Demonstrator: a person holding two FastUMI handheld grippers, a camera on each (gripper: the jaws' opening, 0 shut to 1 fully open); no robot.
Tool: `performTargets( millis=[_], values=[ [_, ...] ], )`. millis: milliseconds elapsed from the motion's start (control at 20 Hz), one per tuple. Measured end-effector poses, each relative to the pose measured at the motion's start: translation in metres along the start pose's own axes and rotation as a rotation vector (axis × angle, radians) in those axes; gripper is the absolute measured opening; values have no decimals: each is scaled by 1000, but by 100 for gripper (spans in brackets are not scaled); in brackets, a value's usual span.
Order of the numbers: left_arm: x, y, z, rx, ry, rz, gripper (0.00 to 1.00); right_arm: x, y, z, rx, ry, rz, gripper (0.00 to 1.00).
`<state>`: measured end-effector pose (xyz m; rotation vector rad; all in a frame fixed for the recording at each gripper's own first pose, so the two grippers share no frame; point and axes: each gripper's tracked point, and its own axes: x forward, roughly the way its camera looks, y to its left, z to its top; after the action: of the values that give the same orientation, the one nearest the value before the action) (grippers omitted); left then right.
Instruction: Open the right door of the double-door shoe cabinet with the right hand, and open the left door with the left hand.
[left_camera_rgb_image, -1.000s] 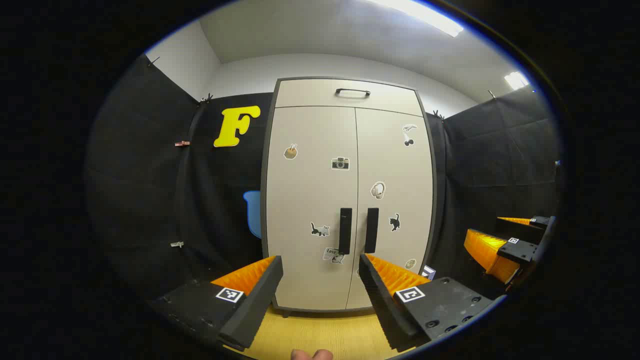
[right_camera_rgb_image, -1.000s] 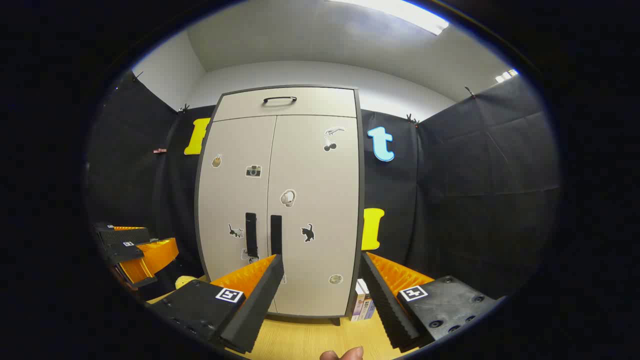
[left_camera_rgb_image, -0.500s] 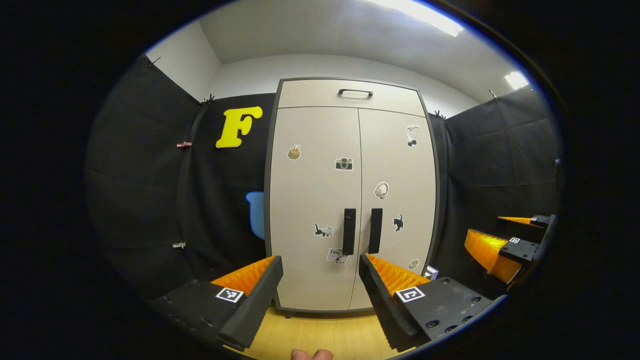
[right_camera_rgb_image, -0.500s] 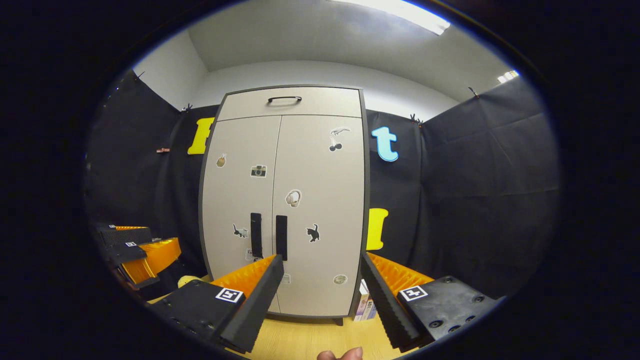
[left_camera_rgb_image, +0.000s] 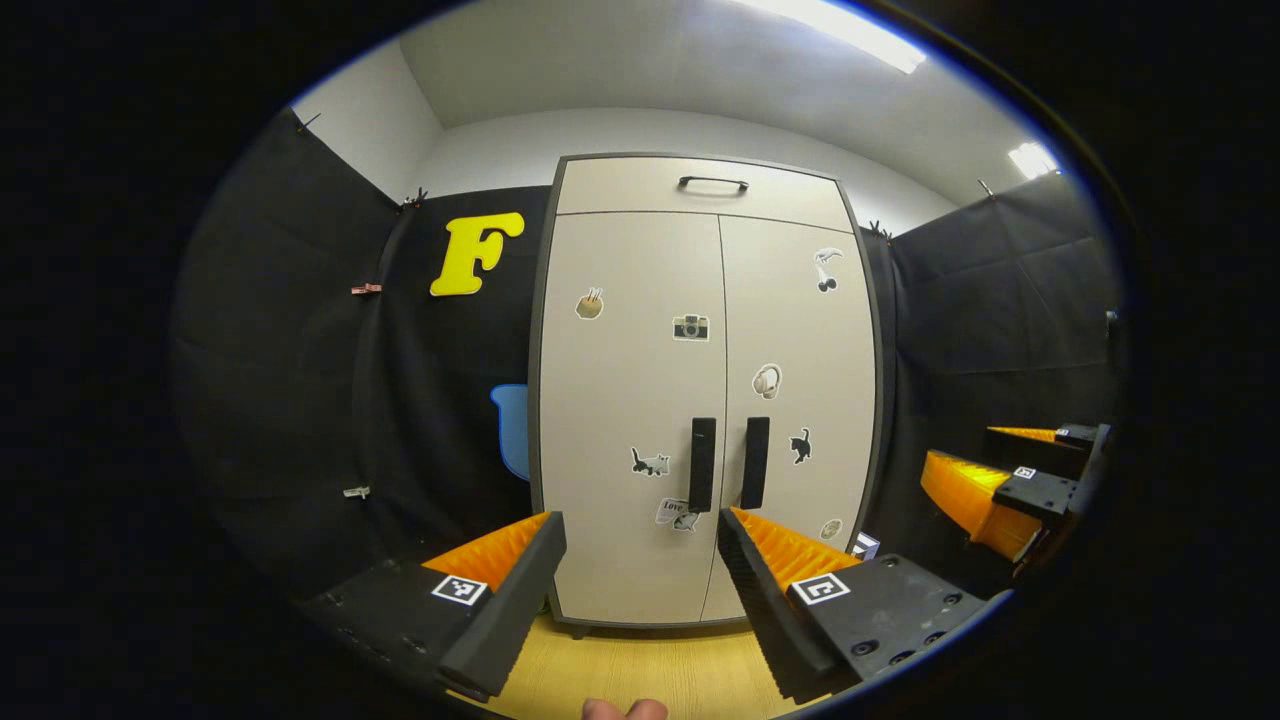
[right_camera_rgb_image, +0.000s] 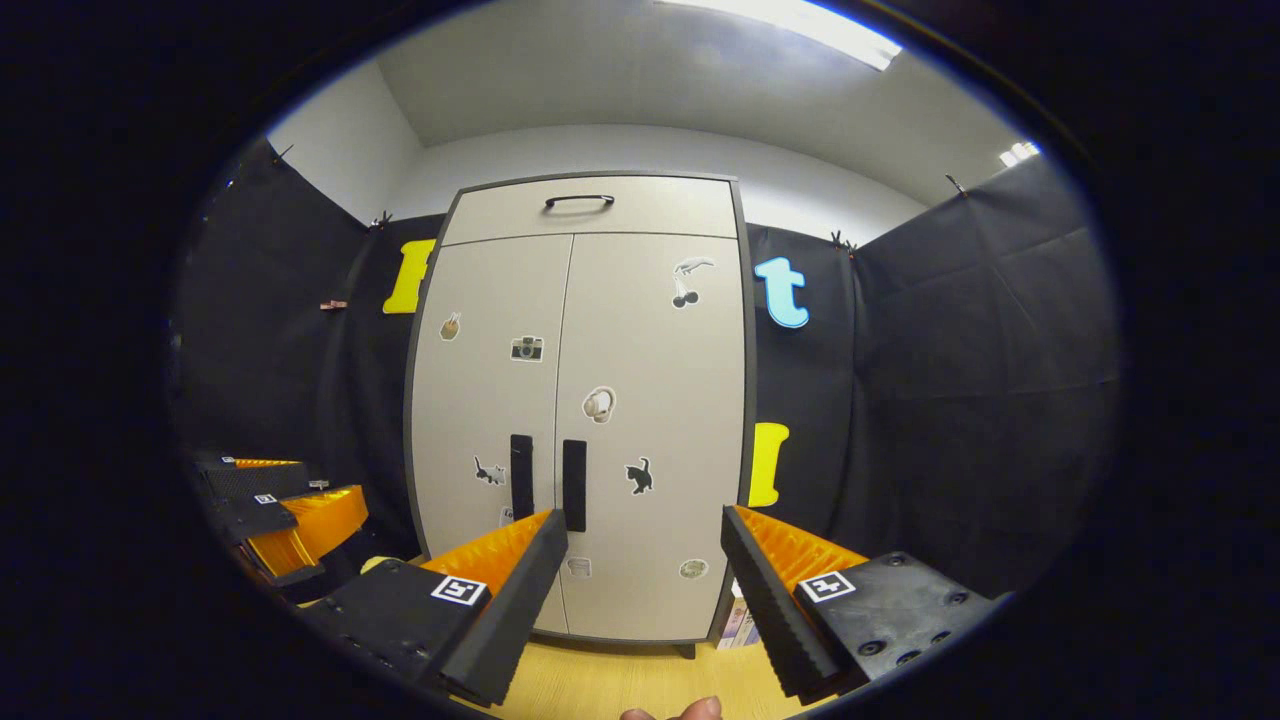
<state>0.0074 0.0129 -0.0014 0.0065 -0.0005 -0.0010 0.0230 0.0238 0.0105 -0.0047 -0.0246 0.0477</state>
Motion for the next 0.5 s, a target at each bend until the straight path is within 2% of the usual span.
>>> performTargets(
  millis=[500],
  values=[
    [7, 21, -16, 19, 13, 16, 95, 105, 52, -10, -19, 7, 73, 97]
  ],
)
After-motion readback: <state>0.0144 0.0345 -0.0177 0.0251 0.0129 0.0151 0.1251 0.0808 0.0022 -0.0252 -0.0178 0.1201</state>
